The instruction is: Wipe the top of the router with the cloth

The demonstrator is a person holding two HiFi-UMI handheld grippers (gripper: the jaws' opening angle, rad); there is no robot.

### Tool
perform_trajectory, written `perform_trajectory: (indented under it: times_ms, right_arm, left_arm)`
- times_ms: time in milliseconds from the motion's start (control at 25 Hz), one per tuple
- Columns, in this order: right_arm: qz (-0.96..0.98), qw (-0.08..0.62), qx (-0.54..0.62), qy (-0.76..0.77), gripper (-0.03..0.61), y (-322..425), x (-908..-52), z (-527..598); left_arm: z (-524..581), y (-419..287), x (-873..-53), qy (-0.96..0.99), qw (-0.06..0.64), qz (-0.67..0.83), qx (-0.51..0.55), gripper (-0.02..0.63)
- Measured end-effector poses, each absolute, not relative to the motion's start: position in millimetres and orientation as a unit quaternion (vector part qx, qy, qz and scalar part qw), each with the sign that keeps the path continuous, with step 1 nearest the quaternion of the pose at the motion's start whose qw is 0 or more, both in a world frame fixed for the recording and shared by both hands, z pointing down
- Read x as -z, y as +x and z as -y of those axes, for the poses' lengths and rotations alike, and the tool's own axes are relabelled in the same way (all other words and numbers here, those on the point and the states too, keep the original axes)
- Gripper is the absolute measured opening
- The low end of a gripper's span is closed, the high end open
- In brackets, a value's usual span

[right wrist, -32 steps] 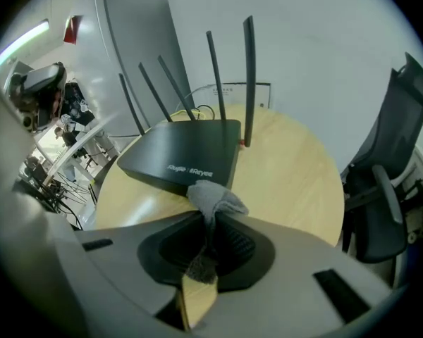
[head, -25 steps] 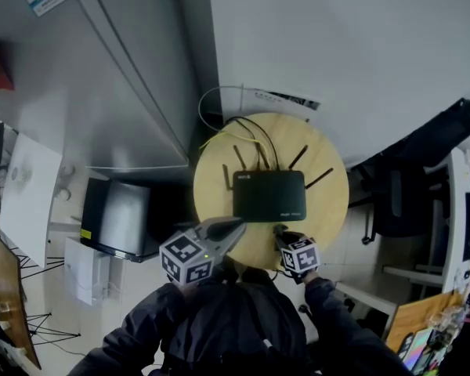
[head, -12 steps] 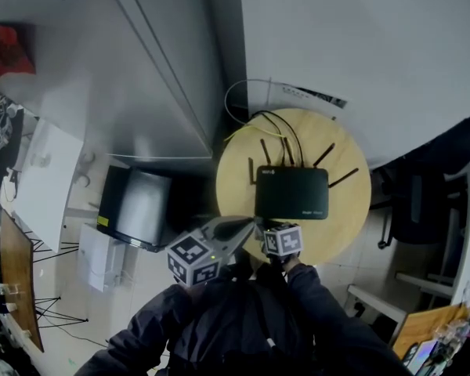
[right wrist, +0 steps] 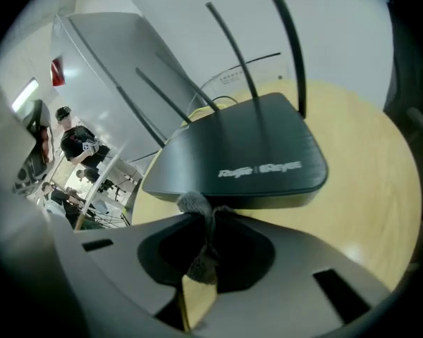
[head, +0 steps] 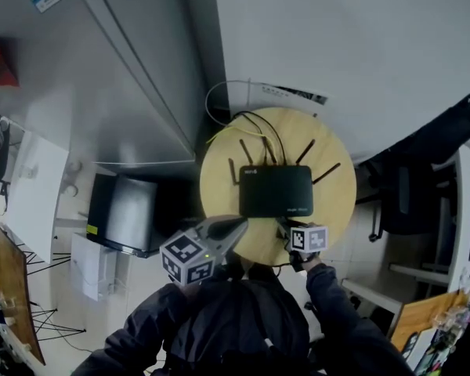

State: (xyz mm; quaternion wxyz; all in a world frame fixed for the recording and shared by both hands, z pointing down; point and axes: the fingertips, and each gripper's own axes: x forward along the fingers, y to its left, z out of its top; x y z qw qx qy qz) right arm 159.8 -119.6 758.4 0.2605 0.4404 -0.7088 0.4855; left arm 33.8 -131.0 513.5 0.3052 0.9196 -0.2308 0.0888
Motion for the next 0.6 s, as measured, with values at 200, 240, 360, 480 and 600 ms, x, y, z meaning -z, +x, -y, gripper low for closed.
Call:
perform_trajectory:
  times_ms: [200,240,360,480,600]
  right_arm:
    - [0.693,0.266,-0.482,0.465,0.069,213.6,-761.0,117.2]
    - [0.690,0.265,-0.483,0.470,0.069,223.1,-761.8,116.7]
    - [0.682,0.263,-0.484,0.481,0.069,247.8,-763.1,116.0]
    - [0.687,0.271,-0.478,0.475,0.069,257.5,-762.6,114.9]
    - [0.724,0.316,-0.438,0.430,0.069,256.6,-757.1,113.4]
  left_arm:
    - [130.3,42.8,-514.6,0.920,0.305,0.229,-0.092,-0.008]
    - [130.0,44.1,-515.1,0.919,0.306,0.230,-0.093,-0.008]
    - [129.6,46.8,-516.8,0.918,0.307,0.233,-0.095,-0.008]
    - [129.8,49.5,-518.6,0.915,0.310,0.239,-0.095,-0.008]
    - [129.8,54.5,-519.9,0.913,0.313,0.242,-0.096,-0.008]
